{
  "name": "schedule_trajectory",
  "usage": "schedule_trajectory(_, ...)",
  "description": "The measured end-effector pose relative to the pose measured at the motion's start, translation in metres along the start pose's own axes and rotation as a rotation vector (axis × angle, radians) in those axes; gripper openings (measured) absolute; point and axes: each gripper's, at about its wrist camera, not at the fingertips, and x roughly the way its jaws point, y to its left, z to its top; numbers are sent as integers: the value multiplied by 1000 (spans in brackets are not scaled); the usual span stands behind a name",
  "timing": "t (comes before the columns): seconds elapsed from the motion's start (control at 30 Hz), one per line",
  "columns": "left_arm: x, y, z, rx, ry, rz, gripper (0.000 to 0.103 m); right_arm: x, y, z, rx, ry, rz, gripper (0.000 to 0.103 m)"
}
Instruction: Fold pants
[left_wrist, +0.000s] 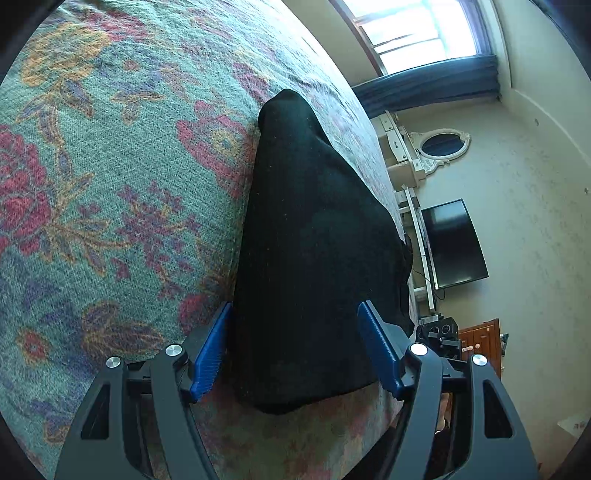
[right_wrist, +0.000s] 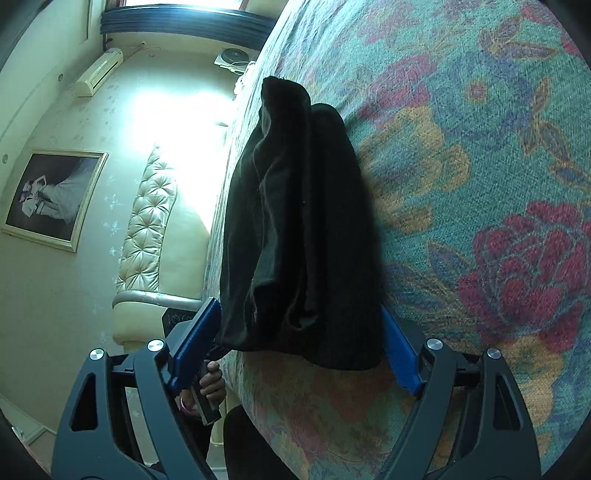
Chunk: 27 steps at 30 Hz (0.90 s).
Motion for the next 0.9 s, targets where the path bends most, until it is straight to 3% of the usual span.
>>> schedule_trajectory(0.07,2,-1,-1,-21,-17,-8,70,2,3,-4,-11,-5,-20,76)
schedule_trajectory(0.17,4,-7,-3,-15,-40,25,68,8,3,-11,1,4,-70,52)
schedule_trajectory(0.2,5,-8,-5,-6,-48,58,57,7,0,-12,12,1,-66,45)
schedule_trajectory(0.27,9,-8,-8,-12,-58,78,49,6,-5,-16,24,-4,-55,41)
schedule_trajectory(0.5,0,-4,-4,-36,-87,72,34,2,-8,-20,57,-19,-3,33)
schedule_trajectory(0.9,-4,-15,-13,2,-94,127,31,-9,1,-20,58,-20,28,31)
